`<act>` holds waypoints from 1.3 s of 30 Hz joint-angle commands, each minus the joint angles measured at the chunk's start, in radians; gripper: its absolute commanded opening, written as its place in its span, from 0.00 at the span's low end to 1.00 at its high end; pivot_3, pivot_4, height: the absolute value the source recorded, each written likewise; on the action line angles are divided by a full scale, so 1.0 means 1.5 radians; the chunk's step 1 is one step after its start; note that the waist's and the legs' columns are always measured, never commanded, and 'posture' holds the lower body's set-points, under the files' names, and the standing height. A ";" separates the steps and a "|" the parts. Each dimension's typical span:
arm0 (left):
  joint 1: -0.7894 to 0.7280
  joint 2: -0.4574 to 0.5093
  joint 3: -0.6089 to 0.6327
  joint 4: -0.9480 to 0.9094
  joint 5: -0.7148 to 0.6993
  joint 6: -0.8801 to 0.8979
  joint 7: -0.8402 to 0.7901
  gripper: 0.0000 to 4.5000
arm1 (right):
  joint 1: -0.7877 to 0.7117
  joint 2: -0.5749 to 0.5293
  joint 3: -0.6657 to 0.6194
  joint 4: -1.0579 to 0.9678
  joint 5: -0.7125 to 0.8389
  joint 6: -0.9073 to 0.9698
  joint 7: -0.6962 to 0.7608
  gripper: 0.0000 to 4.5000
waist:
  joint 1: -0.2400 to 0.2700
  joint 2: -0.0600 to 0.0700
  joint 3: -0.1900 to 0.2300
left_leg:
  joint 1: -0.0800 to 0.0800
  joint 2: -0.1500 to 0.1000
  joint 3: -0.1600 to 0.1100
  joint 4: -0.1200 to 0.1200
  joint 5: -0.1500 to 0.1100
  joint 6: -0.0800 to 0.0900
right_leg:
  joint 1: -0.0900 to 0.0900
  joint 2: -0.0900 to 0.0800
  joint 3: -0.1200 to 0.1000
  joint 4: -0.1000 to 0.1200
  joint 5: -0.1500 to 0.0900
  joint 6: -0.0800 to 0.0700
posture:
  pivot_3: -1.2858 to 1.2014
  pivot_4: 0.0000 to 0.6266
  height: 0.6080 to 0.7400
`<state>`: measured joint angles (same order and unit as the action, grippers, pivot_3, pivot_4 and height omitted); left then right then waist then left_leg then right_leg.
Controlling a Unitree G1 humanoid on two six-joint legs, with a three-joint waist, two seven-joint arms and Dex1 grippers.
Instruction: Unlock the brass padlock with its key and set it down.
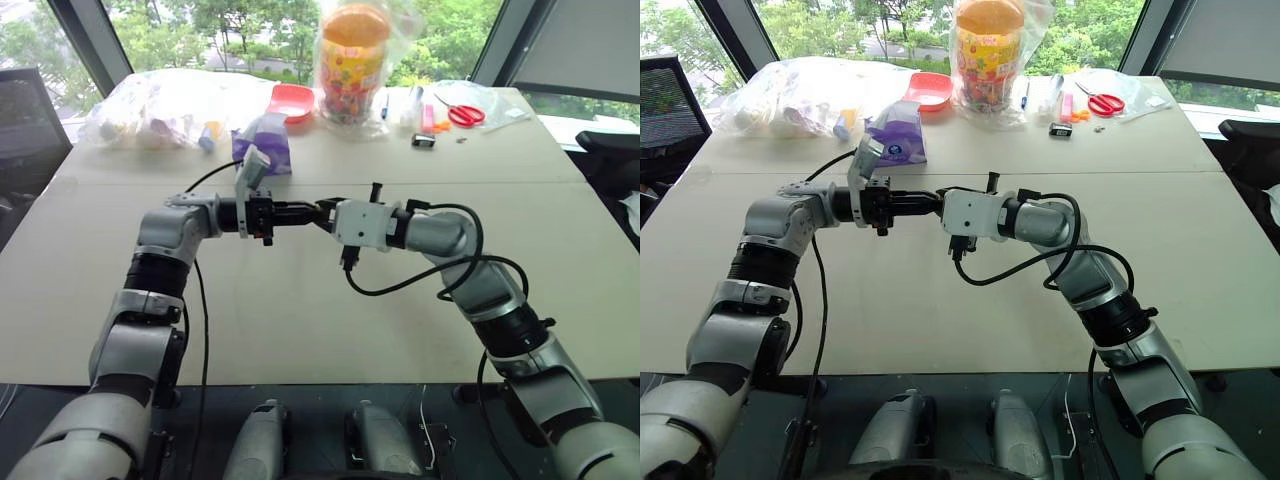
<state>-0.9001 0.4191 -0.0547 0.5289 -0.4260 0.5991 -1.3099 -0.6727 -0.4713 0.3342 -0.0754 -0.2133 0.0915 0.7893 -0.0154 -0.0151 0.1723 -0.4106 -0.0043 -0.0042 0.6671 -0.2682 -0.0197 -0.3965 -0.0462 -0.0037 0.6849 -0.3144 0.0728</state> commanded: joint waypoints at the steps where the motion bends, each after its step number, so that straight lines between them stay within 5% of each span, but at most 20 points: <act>1: -0.012 0.001 0.002 -0.016 0.000 -0.011 -0.005 0.01 | -0.011 0.006 -0.014 -0.032 0.006 -0.004 -0.006 0.16 | 0.000 0.000 0.000 | 0.000 0.000 0.000 0.000 0.000 0.000 | 0.000 0.000 0.000 0.000 0.000 0.000 | 0.52 0.24 1.00; 5: -0.012 0.002 0.006 -0.014 0.005 -0.017 0.005 0.01 | -0.006 0.012 -0.024 -0.034 0.019 0.009 -0.010 0.16 | 0.000 0.000 0.000 | 0.000 0.000 0.000 0.000 0.000 0.000 | 0.000 0.000 0.000 0.000 0.000 0.000 | 0.52 0.24 1.00; 13: 0.002 0.012 0.019 -0.033 -0.011 0.001 0.007 0.01 | 0.026 -0.016 -0.081 -0.086 0.037 0.067 -0.018 1.00 | 0.003 0.000 0.000 | 0.000 0.000 0.000 0.000 0.000 0.000 | 0.000 0.000 0.000 0.000 0.000 0.000 | 0.52 0.24 1.00; 21: 0.007 0.011 0.030 -0.046 -0.037 0.035 -0.006 0.01 | 0.077 0.036 -0.160 -0.219 0.154 0.257 -0.058 1.00 | 0.000 0.000 0.000 | 0.000 0.000 0.000 0.000 0.000 0.000 | 0.000 0.000 0.000 0.000 0.000 0.000 | 0.52 0.24 1.00; 39: 0.018 0.025 0.047 -0.108 -0.087 0.104 -0.028 0.01 | 0.078 0.008 -0.129 -0.170 0.139 0.246 -0.093 1.00 | 0.001 0.000 0.000 | 0.000 0.000 0.000 0.000 0.000 0.000 | 0.000 0.000 0.000 0.000 0.000 0.000 | 0.52 0.24 1.00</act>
<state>-0.8700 0.4481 -0.0144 0.4073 -0.5246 0.7486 -1.3500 -0.5507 -0.4526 0.1423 -0.3134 -0.0061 0.4812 0.6521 -0.0145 -0.0151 0.1724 -0.4106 -0.0044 -0.0045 0.6665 -0.2682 -0.0196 -0.3965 -0.0463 -0.0036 0.6849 -0.3144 0.0728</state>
